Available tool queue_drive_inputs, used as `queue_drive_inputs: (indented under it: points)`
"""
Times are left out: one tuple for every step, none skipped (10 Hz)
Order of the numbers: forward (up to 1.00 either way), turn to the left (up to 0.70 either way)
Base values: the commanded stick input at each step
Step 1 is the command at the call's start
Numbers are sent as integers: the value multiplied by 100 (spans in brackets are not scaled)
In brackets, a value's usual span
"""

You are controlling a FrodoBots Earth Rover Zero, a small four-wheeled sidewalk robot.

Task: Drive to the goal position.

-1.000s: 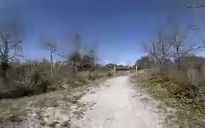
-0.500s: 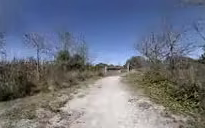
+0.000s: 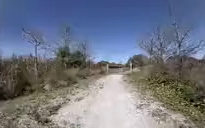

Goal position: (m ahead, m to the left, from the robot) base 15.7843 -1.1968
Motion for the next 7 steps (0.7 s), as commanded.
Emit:
queue_drive_inputs:
  points:
    - [70,0]
    - [70,0]
    - [70,0]
    - [70,0]
    - [70,0]
    - [70,0]
    - [70,0]
